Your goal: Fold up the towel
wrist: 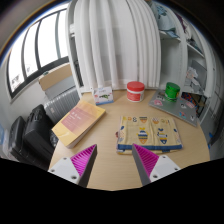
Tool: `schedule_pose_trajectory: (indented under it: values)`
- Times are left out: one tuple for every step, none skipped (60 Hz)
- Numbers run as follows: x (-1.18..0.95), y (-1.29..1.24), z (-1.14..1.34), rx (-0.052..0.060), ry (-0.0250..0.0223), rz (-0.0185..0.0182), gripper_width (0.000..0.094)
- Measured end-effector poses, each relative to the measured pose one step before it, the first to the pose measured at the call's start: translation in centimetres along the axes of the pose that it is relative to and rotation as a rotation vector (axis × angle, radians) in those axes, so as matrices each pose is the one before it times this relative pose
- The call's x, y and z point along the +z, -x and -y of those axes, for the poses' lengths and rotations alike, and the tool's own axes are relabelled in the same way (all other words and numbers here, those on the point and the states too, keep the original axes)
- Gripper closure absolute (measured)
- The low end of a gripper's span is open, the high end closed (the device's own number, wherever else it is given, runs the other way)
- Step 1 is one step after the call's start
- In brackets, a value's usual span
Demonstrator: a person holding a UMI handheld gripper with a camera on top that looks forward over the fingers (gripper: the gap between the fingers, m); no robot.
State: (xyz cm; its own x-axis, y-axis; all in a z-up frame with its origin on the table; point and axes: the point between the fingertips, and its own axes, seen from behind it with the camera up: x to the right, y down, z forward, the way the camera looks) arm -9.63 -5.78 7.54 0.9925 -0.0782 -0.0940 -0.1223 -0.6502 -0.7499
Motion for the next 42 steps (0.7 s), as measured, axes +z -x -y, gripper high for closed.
schedule_pose_trajectory:
  values:
    - [0.919, 0.244, 0.284, -0.0087, 0.00332, 0.00118, 0.021]
    - [0.893, 0.296, 0.226, -0.0119, 0.00175, 0.00383, 0.0209]
    - [0.807, 0.183, 0.167, -0.014, 0.00145, 0.00325, 0.0214]
    - [0.806, -0.049, 0.116, -0.0139, 0.00336, -0.00084, 0.0219]
    - [0.727, -0.056, 0.087, -0.0133, 0.00448, -0.00501, 0.0229]
    - [0.692, -0.084, 0.121, -0.0117, 0.00342, -0.00619, 0.0241]
    - [0.676, -0.106, 0.119, -0.0099, 0.00216, -0.00698, 0.0252]
    - [0.6, -0.07, 0.165, -0.0088, -0.00012, -0.00625, 0.0262]
    - [0.583, -0.094, 0.181, -0.0085, -0.00262, -0.00542, 0.0274]
    - [0.502, -0.082, 0.138, -0.01, -0.00318, -0.00461, 0.0288]
    - [0.52, -0.135, 0.078, -0.0109, -0.00278, -0.00496, 0.0308]
    - [0.499, -0.174, -0.04, -0.0109, -0.00082, -0.00611, 0.0332]
    - [0.481, -0.218, -0.181, -0.0103, 0.00223, -0.00831, 0.0362]
    - [0.483, -0.283, -0.303, -0.0089, 0.00601, -0.00987, 0.0395]
    - [0.485, -0.354, -0.42, -0.0075, 0.00957, -0.01201, 0.0427]
    - [0.658, -0.207, -0.573, -0.0049, 0.00856, -0.01666, 0.0453]
    - [0.284, -0.579, -0.476, -0.0071, 0.01661, -0.01259, 0.0473]
    - [0.421, -0.339, -0.589, -0.0045, 0.01432, -0.01345, 0.0489]
    - [0.425, -0.306, -0.625, -0.0041, 0.01474, -0.01048, 0.0513]
    - [0.397, -0.161, -0.786, -0.0039, 0.01681, -0.00703, 0.0536]
    - [-0.21, 0.42, 0.501, 0.0045, 0.00213, 0.01659, 0.0568]
    - [0.333, -0.084, 0.579, 0.0194, -0.04976, 0.00971, 0.0623]
    - [0.193, 0.055, -0.579, 0.006, 0.00165, 0.00386, 0.0662]
    - [-0.117, -0.04, 0.206, 0.0072, -0.00008, 0.01014, 0.0665]
    - [0.007, -0.051, -0.021, 0.0045, -0.00891, -0.00028, 0.0672]
    - [-0.001, 0.042, -0.19, -0.0002, 0.00552, 0.00536, 0.0681]
    - [-0.009, -0.01, 0.051, -0.0005, -0.00201, 0.00311, 0.0692]
    - [-0.028, 0.001, -0.055, -0.0005, 0.00271, 0.00326, 0.0696]
    - [-0.001, -0.012, -0.007, 0.0027, 0.00133, 0.00201, 0.0696]
    - [-0.025, -0.019, -0.016, 0.0068, 0.00246, 0.00232, 0.0709]
    - [0.003, 0.033, 0.048, 0.012, 0.001, 0.00384, 0.0744]
    - [0.049, -0.265, 0.005, 0.0139, 0.00357, -0.00333, 0.0799]
    - [0.001, -0.497, 0.079, 0.0117, 0.00033, -0.01394, 0.0866]
    - [-0.01, -0.29, 0.15, 0.0143, -0.00455, -0.00872, 0.0877]
    - [0.018, 0.065, 0.017, 0.0239, -0.0018, 0.00509, 0.0877]
    - [-0.037, 0.085, -0.028, 0.0238, 0.00066, 0.00679, 0.0879]
    - [0.009, 0.072, 0.079, 0.0193, -0.00353, 0.00645, 0.0885]
    - [0.03, 0.036, -0.021, 0.0132, -0.00035, 0.00626, 0.0885]
    - [-0.009, 0.046, -0.016, 0.007, 0.00098, 0.00586, 0.089]
    - [-0.008, 0.024, 0.015, 0.0012, 0.00049, 0.00456, 0.0891]
    - [-0.006, 0.033, -0.044, -0.0061, 0.00418, 0.00345, 0.0894]
    - [-0.024, 0.018, 0.002, -0.0113, 0.00148, 0.00347, 0.0896]
